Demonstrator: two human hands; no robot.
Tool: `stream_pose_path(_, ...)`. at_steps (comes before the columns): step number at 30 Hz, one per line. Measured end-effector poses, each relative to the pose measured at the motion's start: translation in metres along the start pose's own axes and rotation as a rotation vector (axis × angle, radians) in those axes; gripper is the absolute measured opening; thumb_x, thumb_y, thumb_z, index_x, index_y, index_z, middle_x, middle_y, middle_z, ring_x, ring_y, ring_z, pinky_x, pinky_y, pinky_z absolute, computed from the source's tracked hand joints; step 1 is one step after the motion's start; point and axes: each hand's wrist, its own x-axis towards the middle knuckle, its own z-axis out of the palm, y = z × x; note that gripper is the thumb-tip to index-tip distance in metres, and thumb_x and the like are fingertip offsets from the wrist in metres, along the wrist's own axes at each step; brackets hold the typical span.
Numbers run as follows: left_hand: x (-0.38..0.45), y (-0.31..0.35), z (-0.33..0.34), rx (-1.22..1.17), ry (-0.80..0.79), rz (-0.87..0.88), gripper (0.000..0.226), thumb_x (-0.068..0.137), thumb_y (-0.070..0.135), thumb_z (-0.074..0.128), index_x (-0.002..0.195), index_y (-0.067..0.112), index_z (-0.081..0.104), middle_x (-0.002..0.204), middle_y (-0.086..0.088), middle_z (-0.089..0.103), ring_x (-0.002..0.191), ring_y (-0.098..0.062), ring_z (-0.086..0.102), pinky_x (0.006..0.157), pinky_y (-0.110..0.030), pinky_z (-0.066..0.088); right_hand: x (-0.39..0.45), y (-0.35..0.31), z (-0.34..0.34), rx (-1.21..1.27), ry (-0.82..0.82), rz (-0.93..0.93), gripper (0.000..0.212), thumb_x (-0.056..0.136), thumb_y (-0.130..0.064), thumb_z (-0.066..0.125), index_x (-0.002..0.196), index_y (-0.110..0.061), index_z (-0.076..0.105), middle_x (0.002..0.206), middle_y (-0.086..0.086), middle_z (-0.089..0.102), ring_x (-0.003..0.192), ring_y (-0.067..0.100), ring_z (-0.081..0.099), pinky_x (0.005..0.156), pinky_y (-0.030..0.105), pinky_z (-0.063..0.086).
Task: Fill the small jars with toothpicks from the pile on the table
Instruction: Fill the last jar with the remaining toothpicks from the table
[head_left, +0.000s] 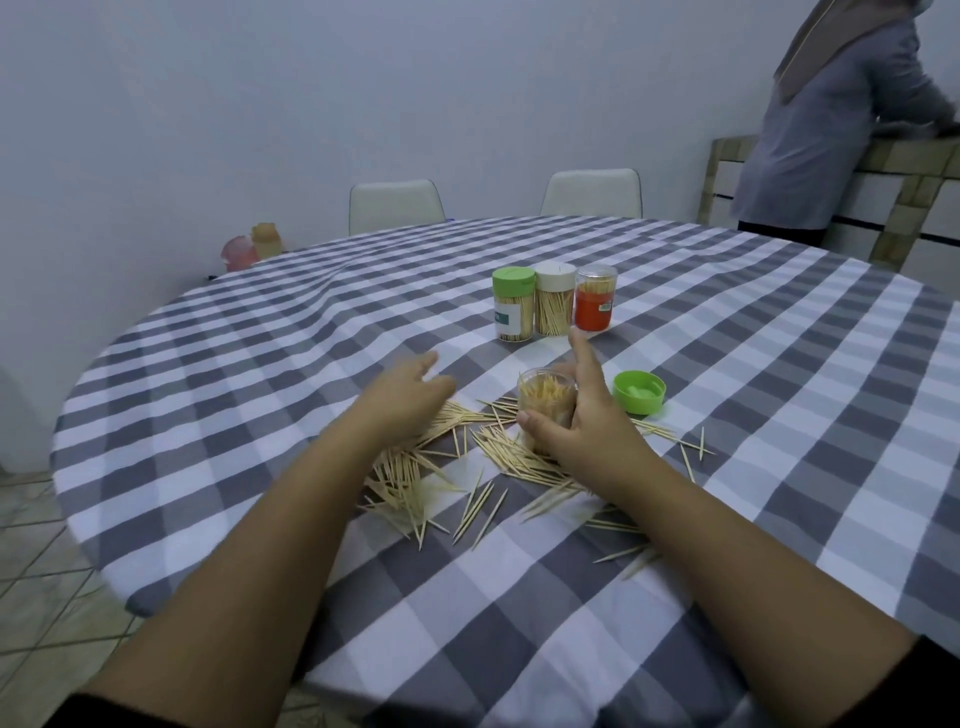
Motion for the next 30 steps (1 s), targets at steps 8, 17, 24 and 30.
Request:
stream_pose_path(8, 0.014, -0.027, -0.019, 0.285, -0.002, -0.171, 0.041, 0.102, 0.017, 0.029, 0.135, -0.002, 0.044, 0.141, -0.019, 0.044, 0.126, -0.032, 0.043, 0.097, -0.033, 0.035, -0.002, 0.000, 0.001, -0.059, -0.035, 0.032, 0.094, 0.086, -0.031, 0.067, 0.148, -0.038, -0.003, 0.147, 0.001, 0.036, 0.128, 0.019, 0.044, 0.109, 0.043, 0.037)
stream_pose_path(17, 0.007, -0.022, -0.015, 0.324, -0.133, 0.040, 0.043, 0.099, 0.019, 0.037, 0.142, 0.019, 0.043, 0.148, 0.001, 0.042, 0.134, -0.019, 0.038, 0.110, -0.031, 0.027, -0.004, -0.002, 0.001, -0.063, -0.032, 0.020, 0.091, 0.086, -0.030, 0.066, 0.149, -0.038, 0.001, 0.145, 0.003, 0.039, 0.126, 0.019, 0.047, 0.109, 0.041, 0.037)
stream_pose_path(24, 0.001, -0.012, -0.013, 0.545, -0.247, -0.003, 0.065, 0.087, 0.044, 0.054, 0.143, 0.018, 0.034, 0.142, -0.005, 0.045, 0.108, -0.018, 0.049, 0.087, -0.028, 0.041, -0.006, -0.004, 0.000, -0.063, -0.036, 0.009, 0.089, 0.087, -0.027, 0.065, 0.149, -0.036, 0.002, 0.142, 0.000, 0.041, 0.119, 0.014, 0.049, 0.102, 0.028, 0.038)
stream_pose_path(30, 0.004, -0.007, 0.006, 0.898, -0.131, 0.014, 0.056, 0.093, 0.032, 0.050, 0.142, 0.011, 0.034, 0.129, -0.010, 0.054, 0.113, -0.026, 0.054, 0.083, -0.032, 0.046, -0.006, -0.005, 0.000, -0.070, -0.037, 0.004, 0.089, 0.087, -0.028, 0.066, 0.149, -0.036, 0.002, 0.144, 0.001, 0.038, 0.123, 0.016, 0.047, 0.105, 0.031, 0.039)
